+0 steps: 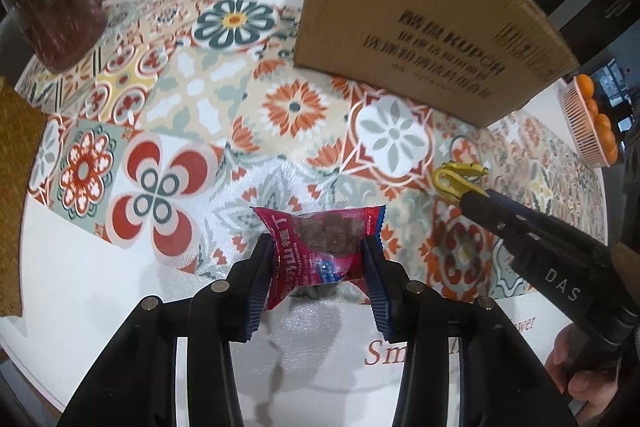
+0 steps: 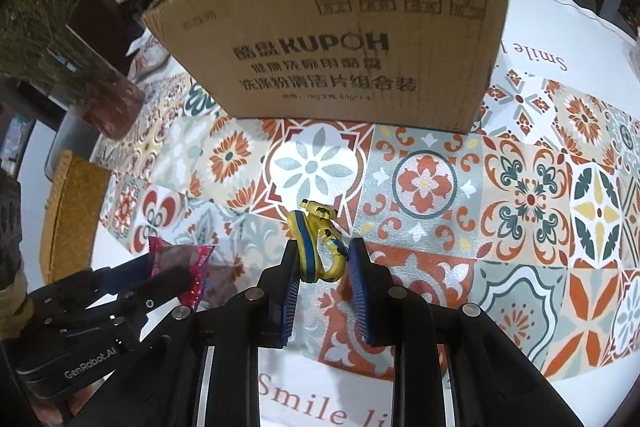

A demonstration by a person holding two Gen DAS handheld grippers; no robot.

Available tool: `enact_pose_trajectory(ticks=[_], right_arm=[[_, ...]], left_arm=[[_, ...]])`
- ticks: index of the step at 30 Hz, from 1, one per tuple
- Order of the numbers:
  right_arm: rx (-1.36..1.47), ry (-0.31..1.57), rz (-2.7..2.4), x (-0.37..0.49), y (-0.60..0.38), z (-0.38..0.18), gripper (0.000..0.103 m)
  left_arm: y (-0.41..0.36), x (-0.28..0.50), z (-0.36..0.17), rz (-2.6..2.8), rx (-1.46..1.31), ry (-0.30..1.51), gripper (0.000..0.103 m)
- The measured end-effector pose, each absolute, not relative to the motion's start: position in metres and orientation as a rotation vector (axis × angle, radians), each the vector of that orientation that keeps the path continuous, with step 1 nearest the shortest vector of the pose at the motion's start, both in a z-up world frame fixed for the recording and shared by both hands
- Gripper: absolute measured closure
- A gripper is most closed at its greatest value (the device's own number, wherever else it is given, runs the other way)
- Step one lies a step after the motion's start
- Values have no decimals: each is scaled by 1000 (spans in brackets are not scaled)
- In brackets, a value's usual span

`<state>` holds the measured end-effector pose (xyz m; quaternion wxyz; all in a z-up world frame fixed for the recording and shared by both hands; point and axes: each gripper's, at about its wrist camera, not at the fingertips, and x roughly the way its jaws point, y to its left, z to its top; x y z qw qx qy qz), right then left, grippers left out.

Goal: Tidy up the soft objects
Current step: 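Grasp the red candy packet with the left tool while the right tool grasps the Minion toy, then carry the candy packet and Minion toy over the box with both tools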

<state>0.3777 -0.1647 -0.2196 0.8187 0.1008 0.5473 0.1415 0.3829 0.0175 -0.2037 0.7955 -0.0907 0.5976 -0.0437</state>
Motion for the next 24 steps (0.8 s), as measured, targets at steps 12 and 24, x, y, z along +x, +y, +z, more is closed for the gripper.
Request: enact_pose_trajectory(ticks=[12, 24], right_arm=[[274, 1022, 252, 365, -177, -169, 77], [305, 893, 235, 354, -181, -121, 77]], left_arm=[[5, 389, -154, -145, -145, 1136, 60], [-1, 389, -104, -216, -109, 1003, 60]])
